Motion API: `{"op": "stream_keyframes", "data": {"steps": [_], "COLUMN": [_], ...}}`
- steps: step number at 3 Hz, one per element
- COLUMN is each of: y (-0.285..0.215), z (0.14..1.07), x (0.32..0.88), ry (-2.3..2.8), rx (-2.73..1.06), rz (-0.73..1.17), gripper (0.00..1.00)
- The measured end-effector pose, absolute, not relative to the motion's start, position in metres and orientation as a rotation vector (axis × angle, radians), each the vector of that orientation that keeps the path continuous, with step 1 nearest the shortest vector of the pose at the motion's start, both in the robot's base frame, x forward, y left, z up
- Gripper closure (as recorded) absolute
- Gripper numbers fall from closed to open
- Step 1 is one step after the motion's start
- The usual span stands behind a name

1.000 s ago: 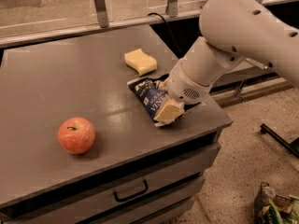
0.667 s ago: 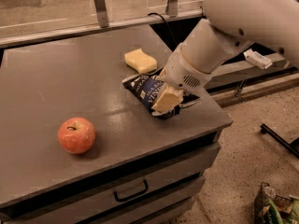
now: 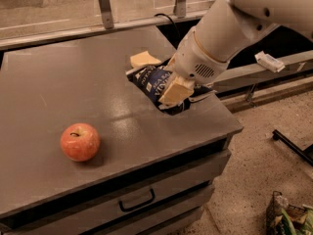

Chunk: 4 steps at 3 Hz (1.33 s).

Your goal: Move blue chip bag near sponge

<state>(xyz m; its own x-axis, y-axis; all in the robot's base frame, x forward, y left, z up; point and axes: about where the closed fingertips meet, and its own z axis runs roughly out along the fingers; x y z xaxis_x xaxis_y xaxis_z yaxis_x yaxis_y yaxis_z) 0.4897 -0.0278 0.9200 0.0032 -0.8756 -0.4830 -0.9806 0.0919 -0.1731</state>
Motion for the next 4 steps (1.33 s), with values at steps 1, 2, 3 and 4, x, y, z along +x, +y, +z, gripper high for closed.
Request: {"op": "stream_keyframes", "data": {"steps": [1,2,3,4], "y": [-0.038,-0.061,-0.083,-0.090], "z": [0.931,0.947,0.970,0.988], "x": [0.505,0.535,0.572,0.603], "ry": [1.886,1.856,1.809,1.753], "rx": [-1.793,-1.790,-1.756,-1.711], "rz": [0.241,0.188,0.139,0.116], "gripper": [1.00,1.00,1.00,1.00]}}
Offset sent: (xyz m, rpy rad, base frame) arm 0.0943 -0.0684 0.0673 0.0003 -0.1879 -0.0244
